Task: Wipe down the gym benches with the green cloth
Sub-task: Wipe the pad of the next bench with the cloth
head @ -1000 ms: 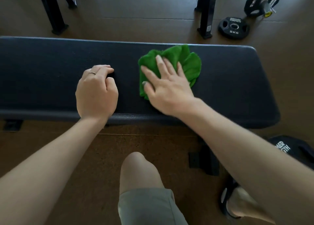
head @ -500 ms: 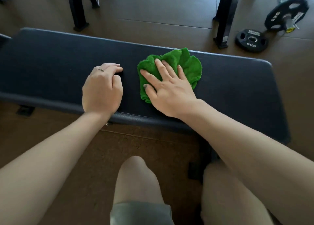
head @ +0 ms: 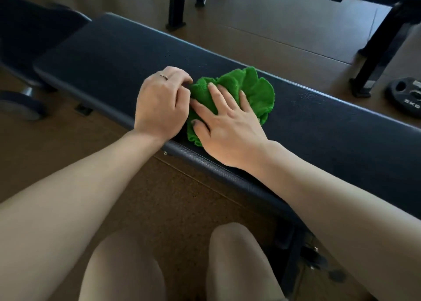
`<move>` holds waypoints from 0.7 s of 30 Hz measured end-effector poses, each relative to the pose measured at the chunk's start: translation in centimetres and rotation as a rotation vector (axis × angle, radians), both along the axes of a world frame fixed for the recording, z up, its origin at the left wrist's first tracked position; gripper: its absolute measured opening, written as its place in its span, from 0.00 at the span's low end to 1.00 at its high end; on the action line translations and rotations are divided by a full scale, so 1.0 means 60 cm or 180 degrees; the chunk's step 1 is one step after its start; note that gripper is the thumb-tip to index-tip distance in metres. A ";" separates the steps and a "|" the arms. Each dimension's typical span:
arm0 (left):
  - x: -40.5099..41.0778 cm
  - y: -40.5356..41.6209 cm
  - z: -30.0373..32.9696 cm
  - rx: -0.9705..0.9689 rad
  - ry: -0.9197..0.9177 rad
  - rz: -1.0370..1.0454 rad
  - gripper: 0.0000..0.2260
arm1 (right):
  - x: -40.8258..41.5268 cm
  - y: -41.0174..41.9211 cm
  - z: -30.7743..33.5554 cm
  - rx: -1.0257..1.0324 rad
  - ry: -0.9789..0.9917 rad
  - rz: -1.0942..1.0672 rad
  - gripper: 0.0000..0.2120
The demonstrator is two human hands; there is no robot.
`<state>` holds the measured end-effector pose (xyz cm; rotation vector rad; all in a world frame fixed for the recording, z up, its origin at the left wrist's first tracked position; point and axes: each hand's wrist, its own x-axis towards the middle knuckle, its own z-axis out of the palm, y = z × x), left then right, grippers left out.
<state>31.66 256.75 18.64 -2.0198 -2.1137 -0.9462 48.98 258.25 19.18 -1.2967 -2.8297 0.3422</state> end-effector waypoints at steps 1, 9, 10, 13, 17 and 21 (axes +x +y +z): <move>-0.011 -0.001 0.006 0.0046 0.0136 0.0132 0.17 | 0.012 -0.011 0.000 -0.0007 -0.0001 0.0074 0.26; -0.228 -0.010 0.030 -0.0374 0.0640 0.1054 0.17 | -0.006 -0.008 0.012 0.0031 -0.0088 0.0277 0.26; -0.248 -0.005 0.027 -0.0390 0.0620 0.1036 0.16 | -0.030 0.006 0.011 0.0044 -0.0050 0.0226 0.26; -0.280 0.010 0.012 -0.0420 0.0512 0.0593 0.14 | -0.106 0.056 0.007 0.0036 0.0010 0.0009 0.26; -0.289 0.018 -0.005 -0.0270 0.0385 0.0244 0.13 | -0.164 0.092 0.005 0.0005 -0.0071 -0.0418 0.25; -0.299 0.013 -0.011 -0.0234 0.0451 0.0114 0.15 | -0.188 0.027 0.012 -0.0107 -0.0056 -0.0889 0.26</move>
